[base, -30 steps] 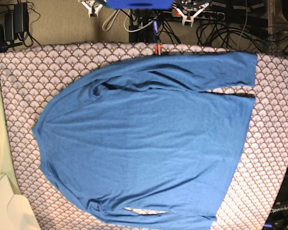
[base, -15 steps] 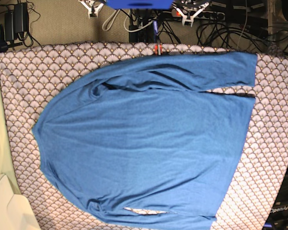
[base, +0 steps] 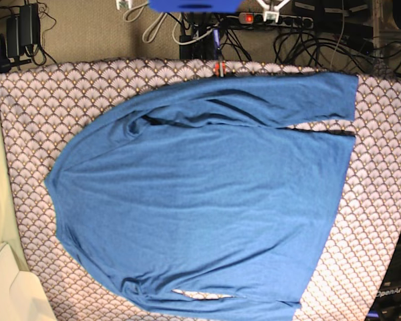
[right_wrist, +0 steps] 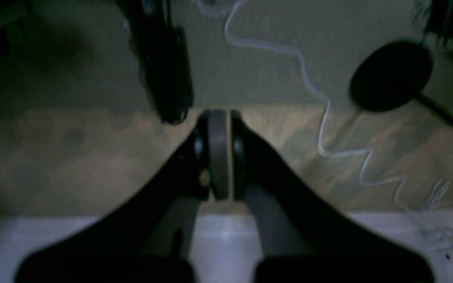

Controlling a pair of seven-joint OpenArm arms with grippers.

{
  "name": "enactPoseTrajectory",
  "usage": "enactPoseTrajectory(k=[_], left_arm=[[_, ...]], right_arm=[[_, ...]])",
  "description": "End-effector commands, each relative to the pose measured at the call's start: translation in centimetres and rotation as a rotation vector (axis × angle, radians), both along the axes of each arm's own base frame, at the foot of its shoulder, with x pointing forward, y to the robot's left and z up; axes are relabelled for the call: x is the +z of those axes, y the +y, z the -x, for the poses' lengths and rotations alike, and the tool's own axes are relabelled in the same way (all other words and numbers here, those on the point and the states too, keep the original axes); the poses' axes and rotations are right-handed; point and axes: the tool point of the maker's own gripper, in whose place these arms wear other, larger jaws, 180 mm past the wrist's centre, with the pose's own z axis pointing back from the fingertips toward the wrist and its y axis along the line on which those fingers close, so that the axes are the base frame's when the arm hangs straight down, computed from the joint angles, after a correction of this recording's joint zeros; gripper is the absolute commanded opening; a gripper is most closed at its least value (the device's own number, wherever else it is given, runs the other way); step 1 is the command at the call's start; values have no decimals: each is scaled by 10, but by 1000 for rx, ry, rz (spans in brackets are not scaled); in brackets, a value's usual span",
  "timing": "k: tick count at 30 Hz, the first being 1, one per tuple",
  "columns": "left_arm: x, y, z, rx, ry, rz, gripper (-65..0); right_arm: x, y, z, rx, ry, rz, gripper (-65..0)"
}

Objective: Fold the T-shirt properly

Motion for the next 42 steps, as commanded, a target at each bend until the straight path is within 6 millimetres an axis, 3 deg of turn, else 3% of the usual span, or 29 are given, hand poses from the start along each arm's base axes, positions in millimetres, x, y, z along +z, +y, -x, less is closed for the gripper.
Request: enactPoseTrajectory(k=[1,7,13,19,27,33,35,39,42], left_arm=[[4,2,2,-3,-22,-1,-647],[26,7,4,-20,-98,-1,-647],[58,7,2,-41,-187,8,-647],[106,3,-9,-69,-306,26,-647],[180,-6,-33,-107,-469,55,-646],[217,-16,-44,-110,-541,81,-644],[225,-17,-48,-109,-560,84,-623],[237,-5,-59,-58,-596,75,-507],[245,15,-69,28,-627,78,-455]], right_arm=[[6,-3,5,7,-15,-1,-650],[45,-12,3,34,-136,17,-650],[100,-15,-13,65,-277,26,-650],[159,-13,-31,95,-399,25,-650],[217,-7,-49,109,-505,20,-649],[259,0,-63,118,-575,9,-644],[265,0,-65,119,-587,8,-610],[268,0,-68,121,-600,11,-485],[269,-3,-69,143,-601,9,-415]])
